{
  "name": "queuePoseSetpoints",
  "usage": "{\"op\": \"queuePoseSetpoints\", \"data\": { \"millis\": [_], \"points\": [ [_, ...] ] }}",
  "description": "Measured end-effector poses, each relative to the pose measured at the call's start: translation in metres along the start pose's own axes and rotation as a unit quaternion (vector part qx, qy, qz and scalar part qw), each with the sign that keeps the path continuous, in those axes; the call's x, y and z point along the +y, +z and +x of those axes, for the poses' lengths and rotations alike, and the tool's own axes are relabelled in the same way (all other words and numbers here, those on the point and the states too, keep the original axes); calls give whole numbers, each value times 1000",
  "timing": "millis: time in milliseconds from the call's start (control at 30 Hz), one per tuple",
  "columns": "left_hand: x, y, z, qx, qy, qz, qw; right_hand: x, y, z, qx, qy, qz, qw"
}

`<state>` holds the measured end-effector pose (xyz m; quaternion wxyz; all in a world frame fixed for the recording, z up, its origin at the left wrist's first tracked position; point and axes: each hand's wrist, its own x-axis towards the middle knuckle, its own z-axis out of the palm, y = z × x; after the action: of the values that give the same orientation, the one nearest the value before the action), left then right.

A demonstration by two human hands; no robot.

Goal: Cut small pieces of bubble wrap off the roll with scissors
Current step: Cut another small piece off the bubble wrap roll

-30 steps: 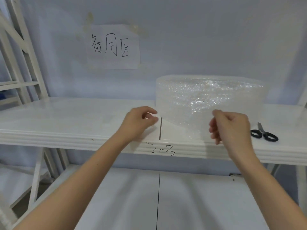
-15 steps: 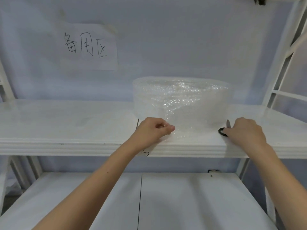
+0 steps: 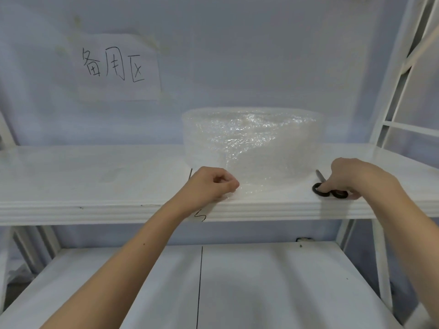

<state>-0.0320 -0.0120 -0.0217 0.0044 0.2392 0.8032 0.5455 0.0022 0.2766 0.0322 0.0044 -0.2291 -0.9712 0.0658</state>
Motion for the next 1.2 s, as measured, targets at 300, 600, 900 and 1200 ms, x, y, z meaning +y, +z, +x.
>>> {"op": "queuePoseSetpoints", "data": {
  "millis": [300,600,900,1200],
  "points": [
    [1,-4,0,2,-17,5,1000,10,-12,-10,-8,-11,65,998],
    [-2,-2,-2,-24,22,29,999,42,8,-76,-49,-71,522,849],
    [1,3,-1,-13,-6,-40,999,-38,96,-119,-295,-125,750,578],
    [4,3,-3,-7,-24,-43,999,-54,135,-126,-286,-121,731,608]
  ]
}}
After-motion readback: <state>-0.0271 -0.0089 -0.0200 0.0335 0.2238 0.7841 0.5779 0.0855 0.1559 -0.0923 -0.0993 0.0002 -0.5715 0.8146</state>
